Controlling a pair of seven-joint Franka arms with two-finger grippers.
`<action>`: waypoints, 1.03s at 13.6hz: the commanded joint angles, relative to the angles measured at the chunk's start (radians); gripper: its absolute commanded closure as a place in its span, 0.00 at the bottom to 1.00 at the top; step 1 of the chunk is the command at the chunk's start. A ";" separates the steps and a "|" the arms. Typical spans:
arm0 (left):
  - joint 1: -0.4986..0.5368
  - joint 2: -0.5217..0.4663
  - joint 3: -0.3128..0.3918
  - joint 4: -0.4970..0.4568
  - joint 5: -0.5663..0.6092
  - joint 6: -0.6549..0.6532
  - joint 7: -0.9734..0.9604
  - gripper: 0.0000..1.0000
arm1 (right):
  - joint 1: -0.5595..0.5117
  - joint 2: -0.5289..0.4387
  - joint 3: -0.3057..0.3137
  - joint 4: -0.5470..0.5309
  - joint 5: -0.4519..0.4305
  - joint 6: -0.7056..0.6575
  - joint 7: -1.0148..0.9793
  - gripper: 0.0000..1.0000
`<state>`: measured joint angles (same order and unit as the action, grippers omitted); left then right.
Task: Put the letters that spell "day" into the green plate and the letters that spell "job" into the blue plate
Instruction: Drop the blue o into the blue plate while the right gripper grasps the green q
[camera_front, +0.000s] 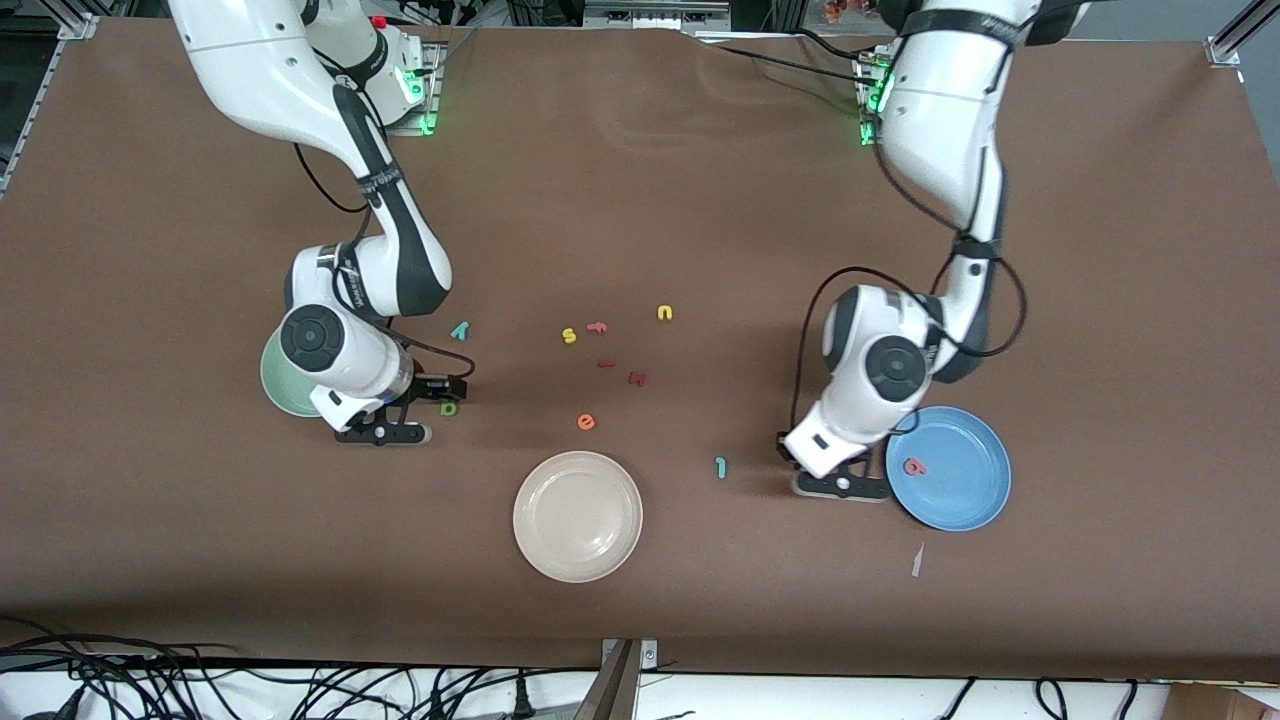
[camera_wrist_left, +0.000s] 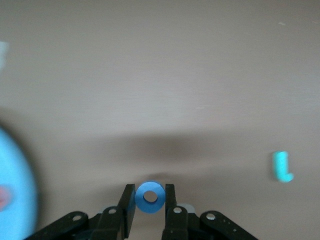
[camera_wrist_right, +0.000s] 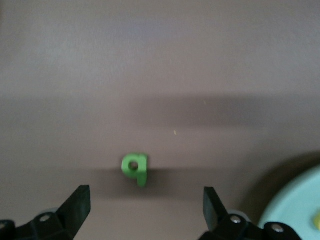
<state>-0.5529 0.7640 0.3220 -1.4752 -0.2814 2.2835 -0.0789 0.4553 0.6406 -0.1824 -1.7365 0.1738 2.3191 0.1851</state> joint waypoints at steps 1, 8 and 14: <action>0.097 -0.129 -0.024 -0.068 0.126 -0.105 0.060 0.82 | 0.000 0.051 -0.003 0.054 0.019 0.005 0.020 0.00; 0.189 -0.160 -0.024 -0.151 0.130 -0.067 0.306 0.15 | 0.005 0.082 0.007 0.054 0.104 0.032 0.028 0.13; 0.098 -0.126 -0.029 -0.126 -0.033 -0.062 0.208 0.10 | 0.003 0.093 0.007 0.054 0.104 0.034 0.020 0.50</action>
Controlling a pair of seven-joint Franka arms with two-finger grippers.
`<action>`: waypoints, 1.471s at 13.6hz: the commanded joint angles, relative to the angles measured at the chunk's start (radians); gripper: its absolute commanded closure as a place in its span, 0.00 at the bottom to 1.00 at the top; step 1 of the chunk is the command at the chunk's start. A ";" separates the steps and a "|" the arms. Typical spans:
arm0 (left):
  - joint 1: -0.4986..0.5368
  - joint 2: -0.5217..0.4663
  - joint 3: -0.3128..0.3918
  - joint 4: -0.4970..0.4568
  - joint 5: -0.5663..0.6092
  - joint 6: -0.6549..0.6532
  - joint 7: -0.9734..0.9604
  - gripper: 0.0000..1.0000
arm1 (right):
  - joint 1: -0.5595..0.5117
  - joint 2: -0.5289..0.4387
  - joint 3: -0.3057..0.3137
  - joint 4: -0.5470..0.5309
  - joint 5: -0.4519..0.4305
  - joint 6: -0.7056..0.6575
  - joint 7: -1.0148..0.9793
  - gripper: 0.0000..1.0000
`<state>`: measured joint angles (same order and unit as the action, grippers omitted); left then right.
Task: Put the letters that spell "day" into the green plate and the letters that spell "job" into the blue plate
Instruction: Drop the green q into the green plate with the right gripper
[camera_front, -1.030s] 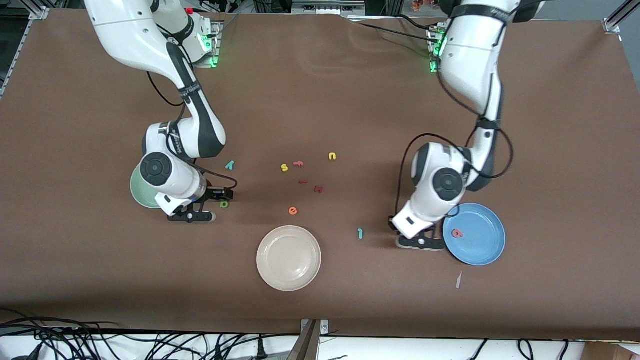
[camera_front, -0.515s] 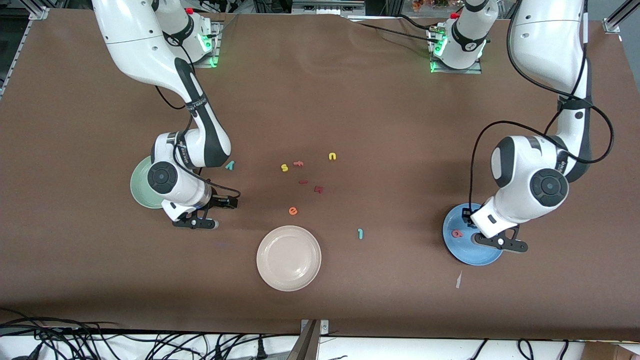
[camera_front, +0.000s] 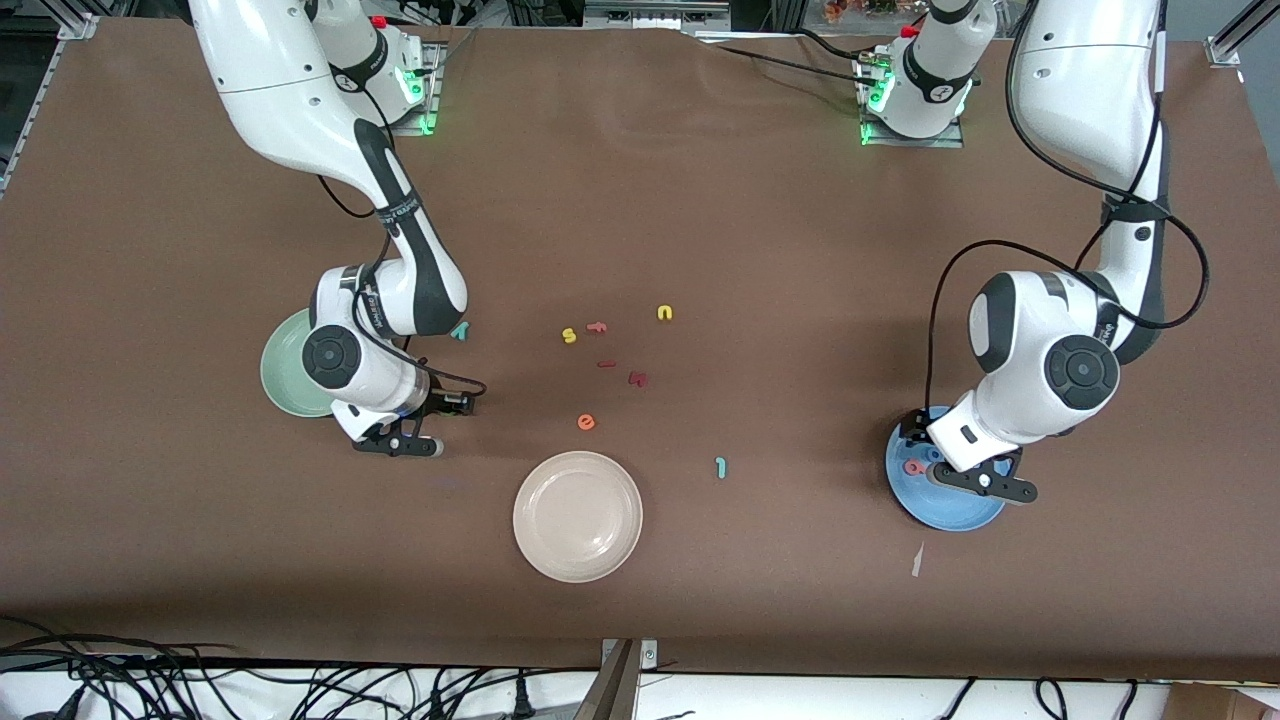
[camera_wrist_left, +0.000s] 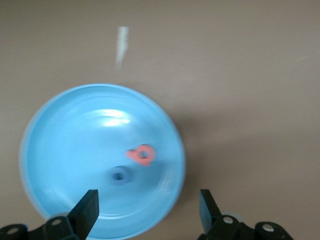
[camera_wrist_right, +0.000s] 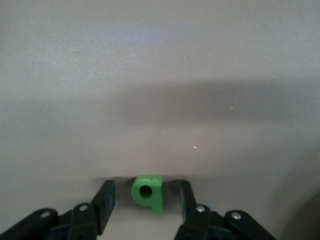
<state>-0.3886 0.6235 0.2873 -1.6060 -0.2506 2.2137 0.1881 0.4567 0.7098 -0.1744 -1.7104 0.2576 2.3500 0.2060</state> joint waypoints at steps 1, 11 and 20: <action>-0.094 0.040 0.007 0.050 -0.070 0.007 -0.106 0.10 | 0.002 0.023 0.000 0.028 0.020 0.003 0.000 0.57; -0.243 0.298 0.015 0.368 -0.076 0.078 -0.571 0.17 | -0.009 -0.010 -0.014 0.084 0.008 -0.132 -0.008 0.94; -0.341 0.412 0.042 0.371 -0.076 0.231 -0.708 0.21 | -0.006 -0.148 -0.200 -0.010 -0.003 -0.400 -0.221 0.93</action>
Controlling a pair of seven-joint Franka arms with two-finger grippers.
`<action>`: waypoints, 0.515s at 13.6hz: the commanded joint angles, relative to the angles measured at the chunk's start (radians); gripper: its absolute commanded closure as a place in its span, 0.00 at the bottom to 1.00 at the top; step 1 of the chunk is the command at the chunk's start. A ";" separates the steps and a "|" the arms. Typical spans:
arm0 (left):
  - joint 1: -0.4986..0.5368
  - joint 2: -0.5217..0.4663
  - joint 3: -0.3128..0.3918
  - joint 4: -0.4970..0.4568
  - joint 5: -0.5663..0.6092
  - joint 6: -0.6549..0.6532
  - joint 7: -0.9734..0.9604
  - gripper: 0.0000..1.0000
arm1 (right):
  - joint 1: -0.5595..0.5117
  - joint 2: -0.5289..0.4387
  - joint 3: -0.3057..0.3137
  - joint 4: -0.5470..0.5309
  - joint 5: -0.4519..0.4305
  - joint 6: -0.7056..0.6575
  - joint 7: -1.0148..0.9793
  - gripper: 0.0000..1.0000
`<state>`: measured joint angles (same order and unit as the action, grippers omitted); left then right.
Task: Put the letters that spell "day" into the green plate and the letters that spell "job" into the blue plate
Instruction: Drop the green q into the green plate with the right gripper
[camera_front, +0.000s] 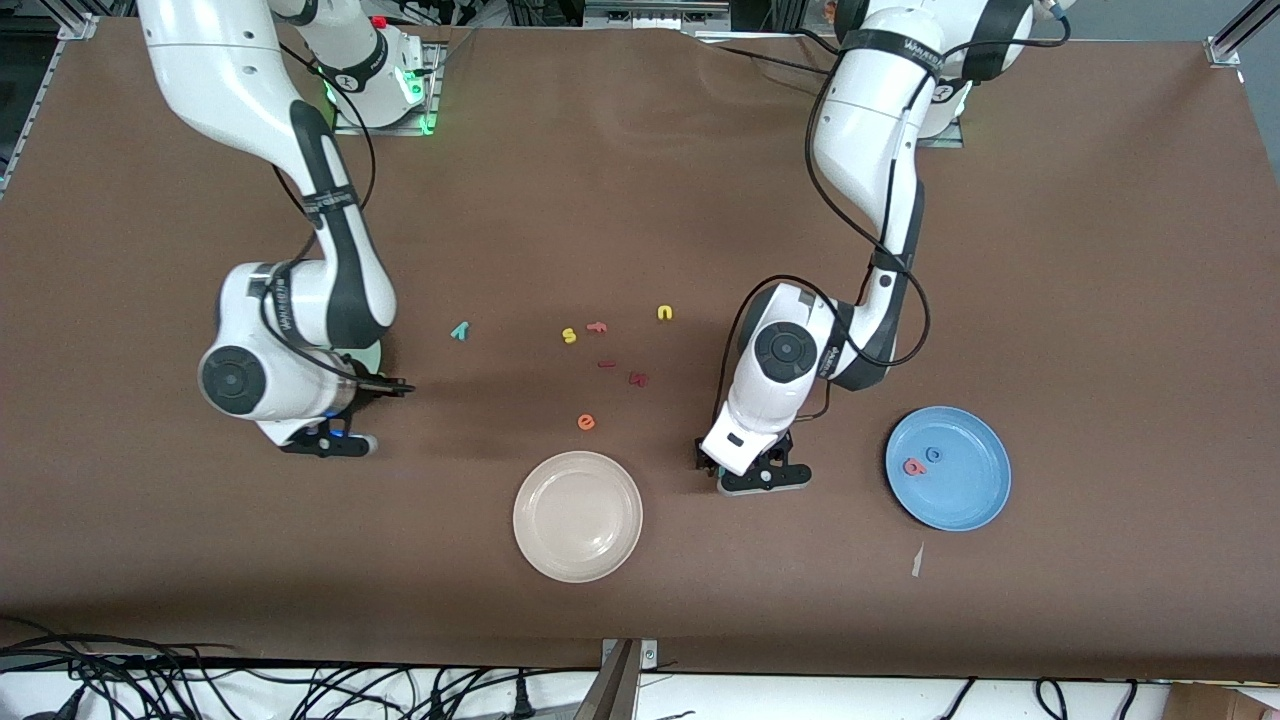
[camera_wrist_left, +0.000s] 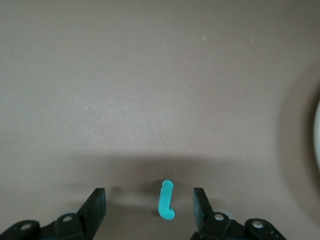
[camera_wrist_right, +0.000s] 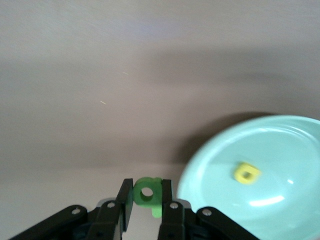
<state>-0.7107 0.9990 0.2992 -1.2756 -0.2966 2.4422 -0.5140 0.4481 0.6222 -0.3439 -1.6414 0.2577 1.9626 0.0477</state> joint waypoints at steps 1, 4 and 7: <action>-0.023 0.044 0.032 0.041 -0.030 0.014 -0.006 0.21 | 0.003 -0.081 -0.047 -0.121 -0.006 -0.002 -0.086 0.92; -0.035 0.059 0.032 0.036 -0.027 0.031 -0.001 0.28 | 0.003 -0.162 -0.063 -0.300 -0.006 0.152 -0.130 0.91; -0.035 0.059 0.032 0.027 -0.024 0.031 0.011 0.50 | 0.003 -0.185 -0.063 -0.421 -0.003 0.318 -0.198 0.91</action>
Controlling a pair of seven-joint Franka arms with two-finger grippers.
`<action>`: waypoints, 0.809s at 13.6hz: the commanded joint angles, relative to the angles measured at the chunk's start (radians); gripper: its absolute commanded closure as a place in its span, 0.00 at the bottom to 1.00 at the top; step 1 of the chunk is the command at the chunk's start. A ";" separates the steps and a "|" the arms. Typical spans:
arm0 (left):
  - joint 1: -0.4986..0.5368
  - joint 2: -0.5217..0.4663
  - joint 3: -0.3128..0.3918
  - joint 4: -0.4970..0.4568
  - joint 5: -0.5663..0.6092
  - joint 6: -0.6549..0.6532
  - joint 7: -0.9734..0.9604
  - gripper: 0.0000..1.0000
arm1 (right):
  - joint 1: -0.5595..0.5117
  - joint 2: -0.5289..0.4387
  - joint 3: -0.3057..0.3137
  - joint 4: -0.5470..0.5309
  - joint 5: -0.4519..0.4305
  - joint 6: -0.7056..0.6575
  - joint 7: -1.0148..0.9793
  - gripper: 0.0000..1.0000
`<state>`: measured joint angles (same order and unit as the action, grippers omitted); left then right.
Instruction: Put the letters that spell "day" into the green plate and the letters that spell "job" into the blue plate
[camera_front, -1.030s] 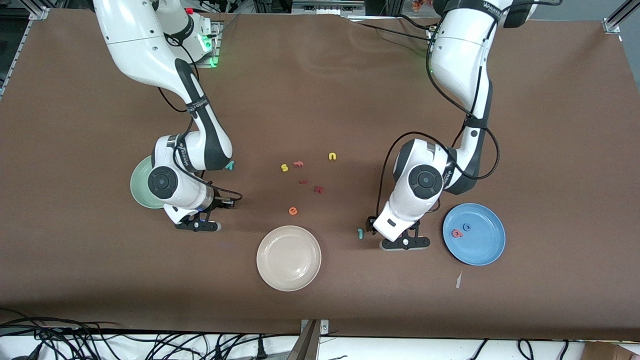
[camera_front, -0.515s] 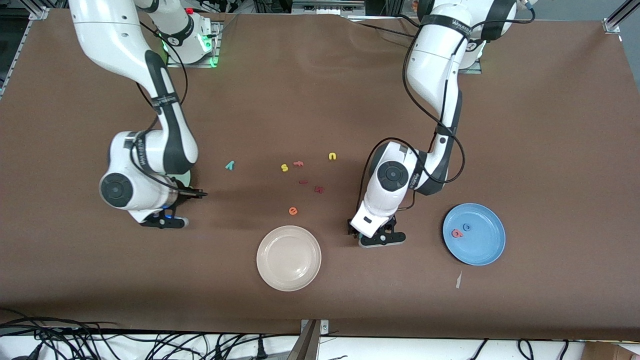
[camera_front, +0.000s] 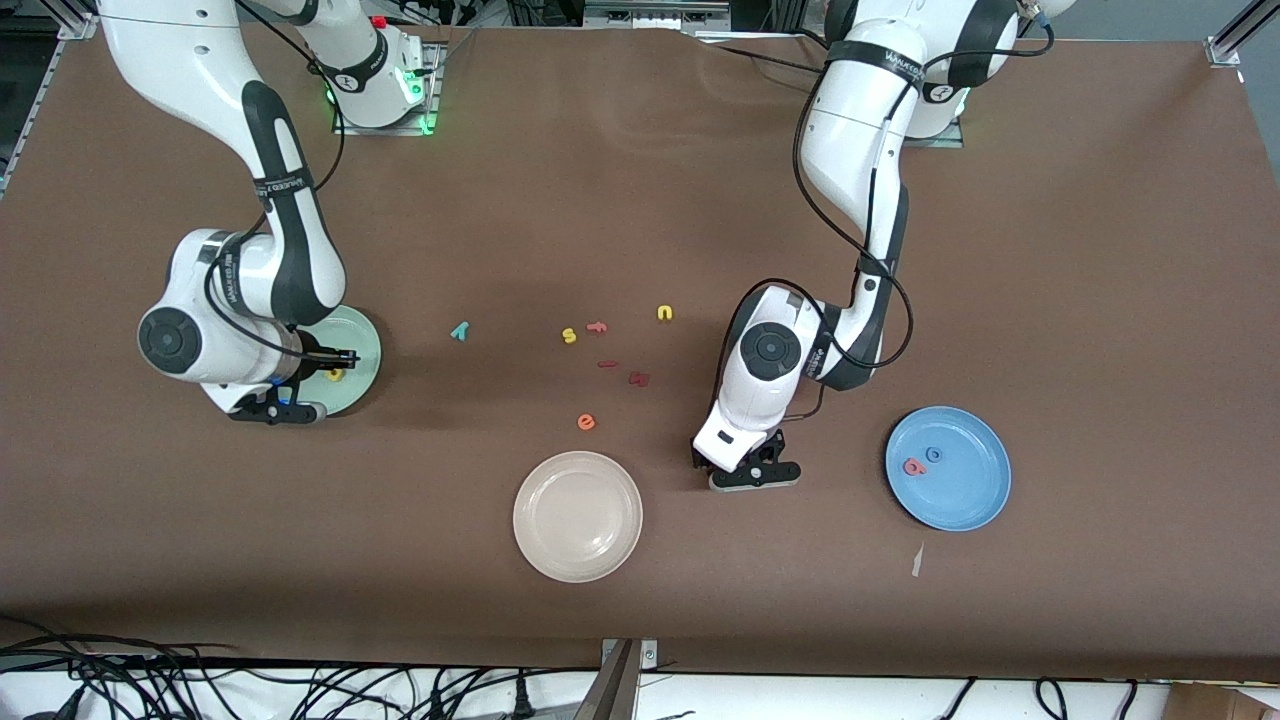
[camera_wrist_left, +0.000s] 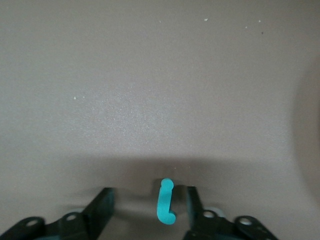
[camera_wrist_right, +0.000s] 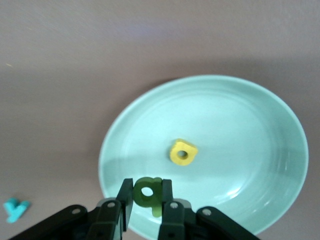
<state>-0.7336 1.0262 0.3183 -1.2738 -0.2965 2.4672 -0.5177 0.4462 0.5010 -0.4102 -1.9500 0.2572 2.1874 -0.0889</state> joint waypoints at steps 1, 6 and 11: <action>-0.012 0.031 0.015 0.022 -0.023 0.006 0.016 0.62 | 0.005 -0.068 0.002 -0.127 0.001 0.121 -0.102 0.84; -0.012 0.029 0.015 0.016 -0.018 0.004 0.028 1.00 | 0.008 -0.101 0.001 -0.118 0.001 0.097 -0.098 0.00; 0.049 -0.075 0.038 0.004 -0.015 -0.126 0.117 1.00 | 0.016 -0.137 0.105 -0.122 0.004 0.071 0.145 0.00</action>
<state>-0.7323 1.0182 0.3474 -1.2627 -0.2965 2.4384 -0.4770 0.4543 0.3929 -0.3544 -2.0450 0.2577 2.2562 -0.0527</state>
